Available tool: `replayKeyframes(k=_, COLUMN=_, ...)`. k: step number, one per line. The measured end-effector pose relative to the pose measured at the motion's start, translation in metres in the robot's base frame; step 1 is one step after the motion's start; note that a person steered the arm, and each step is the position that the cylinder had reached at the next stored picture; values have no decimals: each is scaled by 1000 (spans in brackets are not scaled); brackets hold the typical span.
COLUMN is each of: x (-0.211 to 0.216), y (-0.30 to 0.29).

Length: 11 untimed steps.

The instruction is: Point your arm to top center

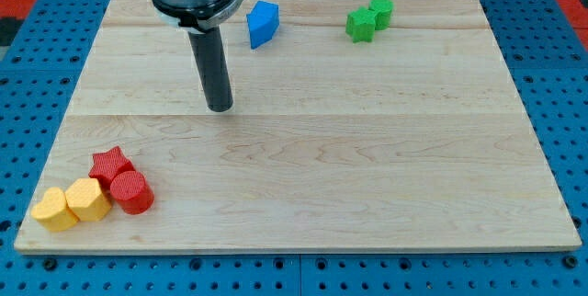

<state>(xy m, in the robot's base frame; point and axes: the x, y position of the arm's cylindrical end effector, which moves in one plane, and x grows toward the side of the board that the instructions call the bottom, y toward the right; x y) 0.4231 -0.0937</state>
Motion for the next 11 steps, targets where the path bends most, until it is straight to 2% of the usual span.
replayKeyframes(k=2, x=-31, y=39)
replayKeyframes(k=5, x=-101, y=110)
replayKeyframes(k=9, x=-207, y=108)
replayKeyframes(k=11, x=-213, y=59)
